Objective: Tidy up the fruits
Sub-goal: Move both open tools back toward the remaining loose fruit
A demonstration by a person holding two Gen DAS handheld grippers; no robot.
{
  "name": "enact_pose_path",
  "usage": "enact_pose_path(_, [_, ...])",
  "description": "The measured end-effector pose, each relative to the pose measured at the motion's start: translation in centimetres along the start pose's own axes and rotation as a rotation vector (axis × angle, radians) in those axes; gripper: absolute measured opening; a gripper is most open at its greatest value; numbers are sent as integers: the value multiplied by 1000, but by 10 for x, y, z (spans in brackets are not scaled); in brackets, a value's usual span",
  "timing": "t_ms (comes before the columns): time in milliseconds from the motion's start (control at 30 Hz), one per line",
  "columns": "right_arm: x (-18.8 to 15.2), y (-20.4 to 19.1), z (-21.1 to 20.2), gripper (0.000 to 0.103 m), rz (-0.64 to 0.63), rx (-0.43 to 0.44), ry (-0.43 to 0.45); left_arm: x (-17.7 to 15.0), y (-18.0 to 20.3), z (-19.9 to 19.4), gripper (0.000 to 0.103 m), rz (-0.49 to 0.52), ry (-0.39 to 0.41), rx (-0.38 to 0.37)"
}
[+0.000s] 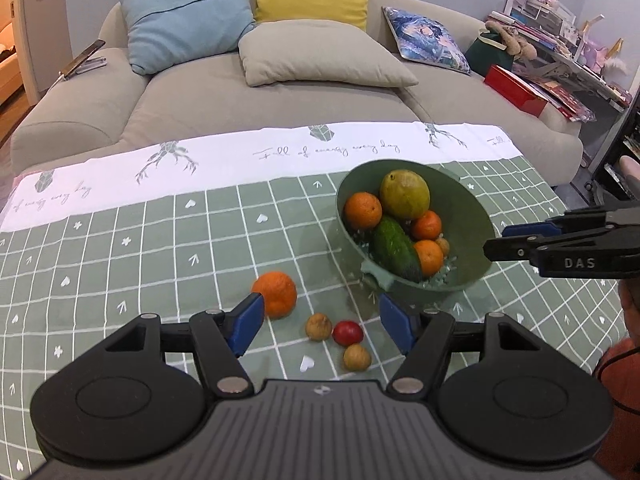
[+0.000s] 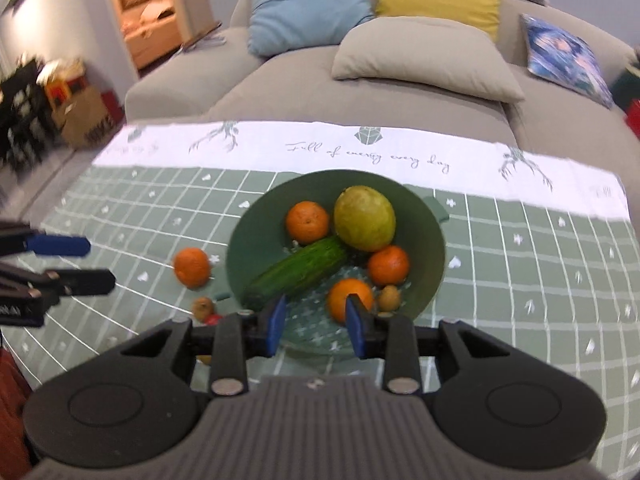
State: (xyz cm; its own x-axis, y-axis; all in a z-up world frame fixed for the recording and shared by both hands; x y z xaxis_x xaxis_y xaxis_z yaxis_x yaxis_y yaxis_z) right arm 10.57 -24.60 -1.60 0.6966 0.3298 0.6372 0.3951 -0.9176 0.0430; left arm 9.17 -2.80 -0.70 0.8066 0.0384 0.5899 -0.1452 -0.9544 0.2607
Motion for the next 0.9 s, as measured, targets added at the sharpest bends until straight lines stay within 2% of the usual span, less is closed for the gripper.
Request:
enact_pose_path(367, [-41, -46, -4, 30, 119, 32, 16, -40, -20, -1, 72, -36, -33, 29])
enact_pose_path(600, [-56, -77, 20, 30, 83, 73, -37, -55, -28, 9, 70, -65, -69, 73])
enact_pose_path(900, [-53, -93, 45, 30, 48, 93, -64, -53, -37, 24, 67, -104, -97, 104])
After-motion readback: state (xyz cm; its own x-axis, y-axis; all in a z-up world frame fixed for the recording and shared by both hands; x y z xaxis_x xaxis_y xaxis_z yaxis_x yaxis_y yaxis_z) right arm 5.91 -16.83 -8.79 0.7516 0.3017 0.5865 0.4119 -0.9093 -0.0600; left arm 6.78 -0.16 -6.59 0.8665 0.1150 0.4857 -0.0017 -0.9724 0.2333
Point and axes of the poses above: each gripper's, at about its wrist camera, not at the fingertips, and z roughly the way its jaws point, y to its right, x to its top, the point moved 4 cm from there along z, roughly the way its jaws point, and after that the axes turned 15 degrees about -z, right-handed, at the moved point
